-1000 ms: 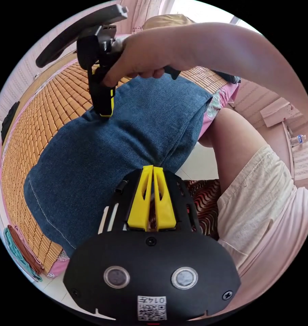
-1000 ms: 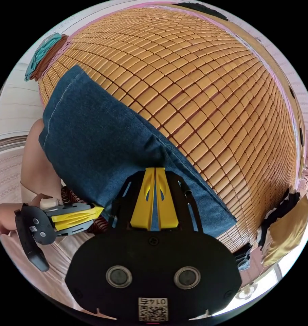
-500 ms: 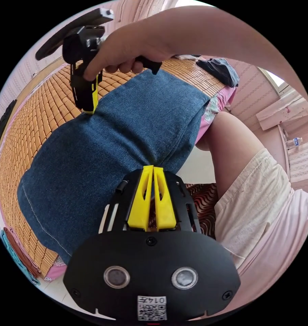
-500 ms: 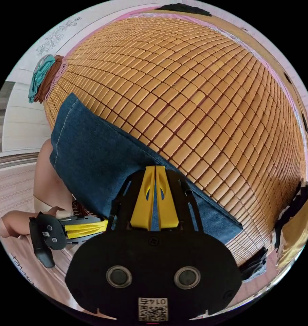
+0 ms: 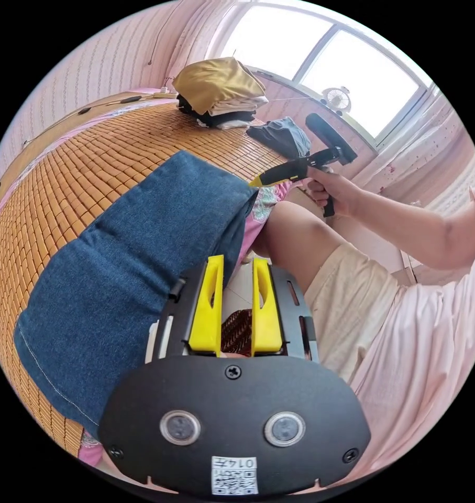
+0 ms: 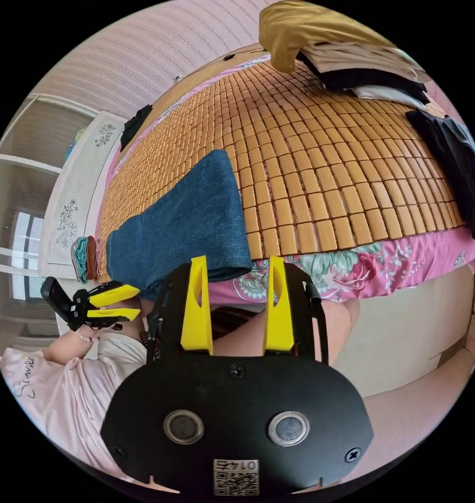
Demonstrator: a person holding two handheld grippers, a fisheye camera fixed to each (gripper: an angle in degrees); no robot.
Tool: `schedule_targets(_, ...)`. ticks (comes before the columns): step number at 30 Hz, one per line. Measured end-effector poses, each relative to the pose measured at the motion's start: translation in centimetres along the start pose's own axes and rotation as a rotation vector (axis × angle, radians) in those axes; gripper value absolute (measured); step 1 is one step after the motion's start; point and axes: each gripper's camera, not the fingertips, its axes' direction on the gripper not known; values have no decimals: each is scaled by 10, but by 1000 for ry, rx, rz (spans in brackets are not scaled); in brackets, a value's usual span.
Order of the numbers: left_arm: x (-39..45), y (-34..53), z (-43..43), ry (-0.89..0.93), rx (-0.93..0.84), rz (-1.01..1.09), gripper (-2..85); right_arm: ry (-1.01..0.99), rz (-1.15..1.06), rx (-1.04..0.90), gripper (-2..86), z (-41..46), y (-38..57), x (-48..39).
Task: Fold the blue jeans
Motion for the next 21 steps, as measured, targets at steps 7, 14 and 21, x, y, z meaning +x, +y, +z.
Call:
schedule_targets(7, -56, -60, 2, -67, -13, -40, 99, -47, -8, 20, 53, -4, 15, 37)
schedule_targets(14, -118, -185, 58, -143, -111, -57, 8, -105, -56, 82, 21, -25, 36, 67)
schedule_targets(21, -155, -277, 157, -110, -234, -200, 100, -150, -59, 83, 17, -31, 46, 96)
